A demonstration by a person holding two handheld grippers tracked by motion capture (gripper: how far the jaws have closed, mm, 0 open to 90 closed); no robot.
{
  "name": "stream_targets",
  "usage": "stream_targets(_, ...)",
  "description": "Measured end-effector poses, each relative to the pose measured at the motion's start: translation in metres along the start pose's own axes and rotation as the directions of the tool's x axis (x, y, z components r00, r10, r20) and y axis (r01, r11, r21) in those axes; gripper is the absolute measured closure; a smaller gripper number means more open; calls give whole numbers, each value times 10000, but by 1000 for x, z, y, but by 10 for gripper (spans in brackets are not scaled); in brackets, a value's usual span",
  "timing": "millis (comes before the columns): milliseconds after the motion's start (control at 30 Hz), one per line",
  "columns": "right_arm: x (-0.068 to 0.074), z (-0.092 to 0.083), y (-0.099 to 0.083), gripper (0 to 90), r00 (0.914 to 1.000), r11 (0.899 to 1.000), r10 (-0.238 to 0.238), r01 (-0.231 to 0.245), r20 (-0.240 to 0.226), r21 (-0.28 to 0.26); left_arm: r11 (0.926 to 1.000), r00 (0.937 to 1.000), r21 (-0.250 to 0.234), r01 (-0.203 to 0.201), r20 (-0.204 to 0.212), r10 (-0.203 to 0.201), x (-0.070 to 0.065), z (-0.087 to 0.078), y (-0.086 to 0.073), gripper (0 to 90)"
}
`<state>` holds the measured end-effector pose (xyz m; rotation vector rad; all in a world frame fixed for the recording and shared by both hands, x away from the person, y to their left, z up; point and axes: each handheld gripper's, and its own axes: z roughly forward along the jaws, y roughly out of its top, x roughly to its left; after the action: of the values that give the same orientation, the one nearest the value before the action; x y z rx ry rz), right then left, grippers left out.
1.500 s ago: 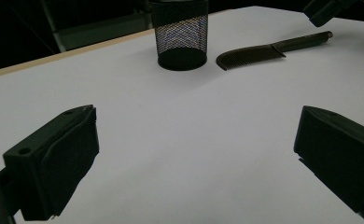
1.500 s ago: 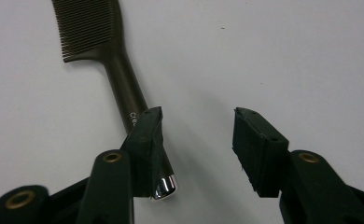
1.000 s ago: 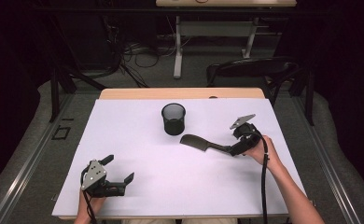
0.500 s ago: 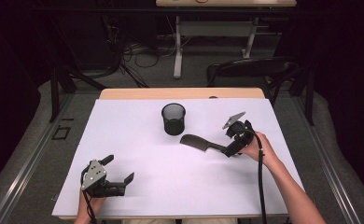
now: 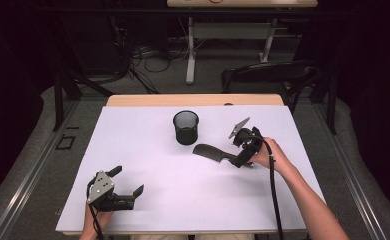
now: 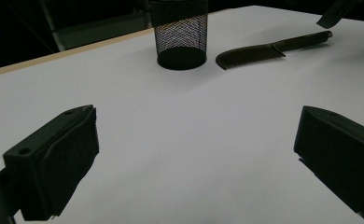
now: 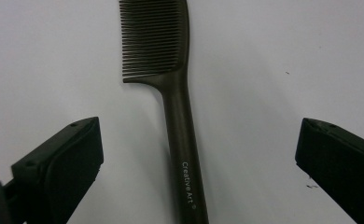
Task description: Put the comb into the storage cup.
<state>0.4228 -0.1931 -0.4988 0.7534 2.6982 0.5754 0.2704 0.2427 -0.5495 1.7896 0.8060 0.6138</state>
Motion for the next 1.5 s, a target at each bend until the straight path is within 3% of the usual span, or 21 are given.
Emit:
stream_targets(233,3,7,10,39,9987,9985,-419,428,-284,339,10000,10000,6,2,23,-2,0,0,0,0)
stream_targets(533,5,17,17,265,9945,9916,-961,993,-412,830,10000,10000,35,25,58,-25,0,1,0,0)
stream_targets(700,7,23,19,439,9897,9844,-1306,1365,-585,1109,10000,10000,38,25,60,-25,0,1,0,0)
stream_targets(867,8,27,23,540,9855,9736,-1525,1628,-749,1603,10000,10000,39,33,72,-34,0,1,0,0)
stream_targets(900,9,29,23,560,9862,9762,-1469,1570,-767,1496,10000,10000,47,21,71,-21,0,1,0,0)
stream_targets(1133,9,38,27,624,9805,9612,-1804,1927,-784,1972,10000,10000,44,29,91,-30,0,1,0,0)
stream_targets(1333,9,44,27,675,9833,9581,-1684,1799,-697,2227,10000,10000,29,42,88,-42,0,1,-1,0)
stream_targets(1500,7,45,27,718,9829,9613,-1709,1816,-687,2073,10000,10000,51,19,96,-20,0,1,0,0)
